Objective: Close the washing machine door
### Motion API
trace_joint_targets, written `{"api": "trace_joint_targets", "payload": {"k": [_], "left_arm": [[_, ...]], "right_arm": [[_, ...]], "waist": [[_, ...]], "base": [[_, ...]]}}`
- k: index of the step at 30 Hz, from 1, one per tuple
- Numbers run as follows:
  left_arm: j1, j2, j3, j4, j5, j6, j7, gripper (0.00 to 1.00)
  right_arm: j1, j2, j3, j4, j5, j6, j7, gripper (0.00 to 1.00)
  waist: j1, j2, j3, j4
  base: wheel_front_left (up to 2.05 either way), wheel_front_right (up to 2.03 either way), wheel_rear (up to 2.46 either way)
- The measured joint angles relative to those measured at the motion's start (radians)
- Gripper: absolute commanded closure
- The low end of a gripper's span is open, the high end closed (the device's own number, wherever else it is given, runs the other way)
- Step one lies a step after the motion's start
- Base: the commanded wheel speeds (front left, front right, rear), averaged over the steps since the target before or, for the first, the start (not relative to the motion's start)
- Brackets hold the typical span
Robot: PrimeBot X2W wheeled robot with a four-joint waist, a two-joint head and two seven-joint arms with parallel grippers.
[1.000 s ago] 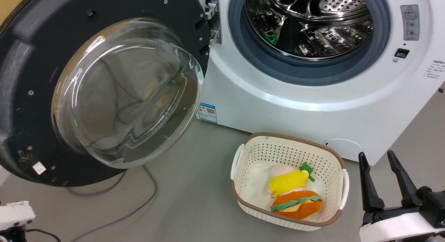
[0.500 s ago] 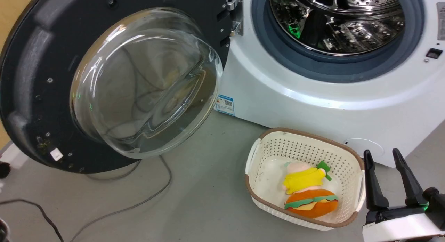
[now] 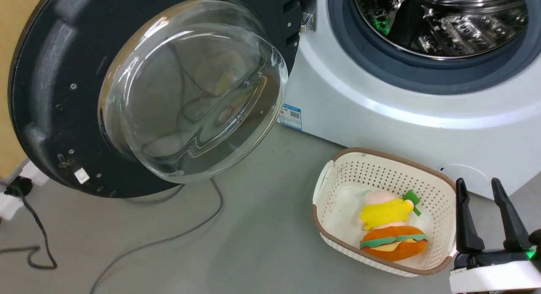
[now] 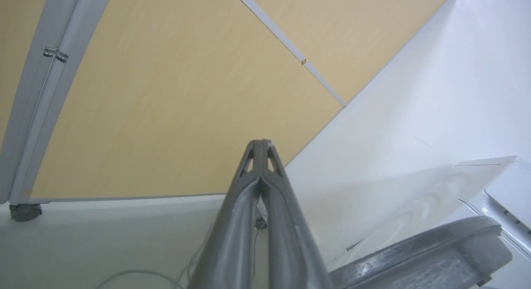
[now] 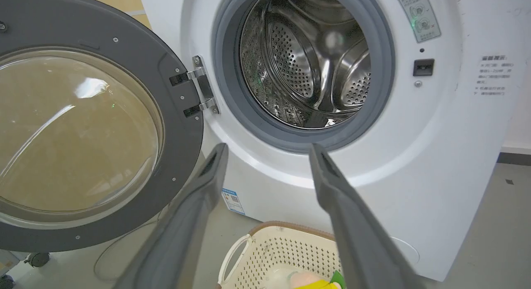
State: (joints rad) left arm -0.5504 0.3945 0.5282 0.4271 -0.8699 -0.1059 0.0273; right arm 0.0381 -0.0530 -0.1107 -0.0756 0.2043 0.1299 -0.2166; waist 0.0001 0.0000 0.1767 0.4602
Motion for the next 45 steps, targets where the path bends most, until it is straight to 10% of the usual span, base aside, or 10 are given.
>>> {"api": "trace_joint_targets", "payload": {"k": [17, 45], "left_arm": [[-0.197, 0.112, -0.190, 0.205, -0.285, -0.019, 0.429, 1.00], [0.144, 0.132, -0.462, -0.251, -0.582, -0.020, 0.664, 1.00]], "right_arm": [[-0.009, 0.000, -0.007, -0.007, 0.017, 0.000, -0.036, 0.00], [-0.005, 0.000, -0.012, 0.000, 0.051, 0.000, -0.041, 0.00]], "waist": [[-0.0001, 0.0000, 0.065, 0.042], [-0.0001, 0.0000, 0.025, 0.047]], "base": [[0.00, 0.00, 0.00], [0.00, 0.00, 0.00]]}}
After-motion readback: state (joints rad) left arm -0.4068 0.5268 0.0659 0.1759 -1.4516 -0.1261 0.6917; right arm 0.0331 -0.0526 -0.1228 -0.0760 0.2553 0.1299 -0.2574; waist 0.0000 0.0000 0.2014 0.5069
